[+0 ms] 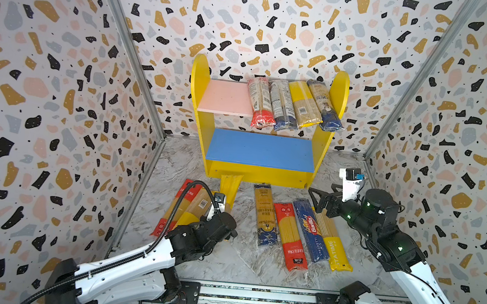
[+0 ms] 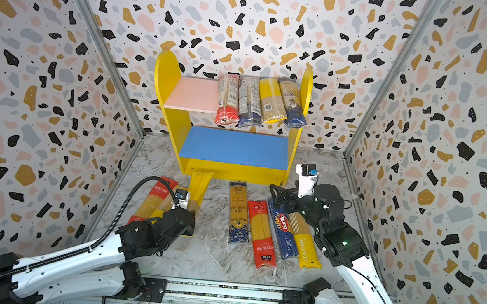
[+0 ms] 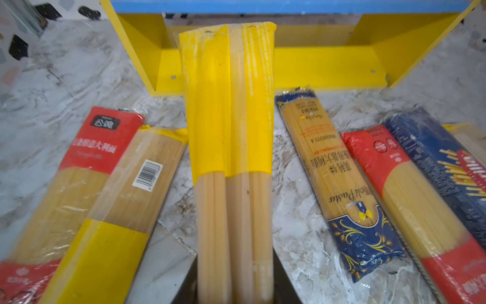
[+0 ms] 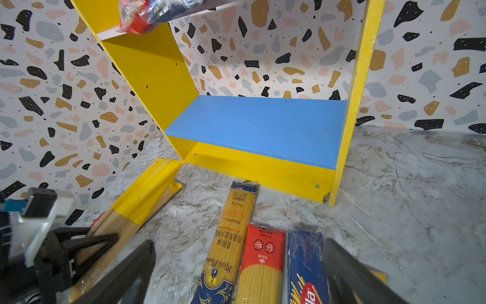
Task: Place and organize the pasta boxes and bags onto the shelf
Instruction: 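Raise the yellow-topped bag upright and carry it above the pink shelf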
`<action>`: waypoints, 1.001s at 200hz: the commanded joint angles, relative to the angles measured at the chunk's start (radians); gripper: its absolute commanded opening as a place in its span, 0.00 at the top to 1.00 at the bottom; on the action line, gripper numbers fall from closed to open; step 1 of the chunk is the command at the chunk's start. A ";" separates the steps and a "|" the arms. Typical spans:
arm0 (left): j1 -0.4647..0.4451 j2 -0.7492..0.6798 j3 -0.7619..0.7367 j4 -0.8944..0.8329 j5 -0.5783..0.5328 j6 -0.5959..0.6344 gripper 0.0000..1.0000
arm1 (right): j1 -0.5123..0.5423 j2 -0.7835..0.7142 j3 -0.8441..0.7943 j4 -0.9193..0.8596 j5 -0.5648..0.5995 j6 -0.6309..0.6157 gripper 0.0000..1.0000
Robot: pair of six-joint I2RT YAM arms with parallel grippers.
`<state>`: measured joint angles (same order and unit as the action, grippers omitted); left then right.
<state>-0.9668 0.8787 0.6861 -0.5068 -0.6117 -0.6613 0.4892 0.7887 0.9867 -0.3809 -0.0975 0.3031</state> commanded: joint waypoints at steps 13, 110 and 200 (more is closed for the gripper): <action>-0.003 -0.091 0.145 -0.065 -0.124 0.049 1.00 | 0.005 -0.005 0.032 0.023 -0.017 0.008 0.01; -0.003 -0.106 0.495 -0.181 -0.110 0.181 1.00 | 0.009 0.002 0.068 0.020 -0.026 0.001 0.01; -0.003 0.136 0.880 -0.175 -0.146 0.374 1.00 | 0.010 0.011 0.099 0.028 -0.033 -0.015 0.01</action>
<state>-0.9668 0.9474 1.4258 -0.8223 -0.6685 -0.4007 0.4934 0.8013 1.0328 -0.3740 -0.1211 0.3035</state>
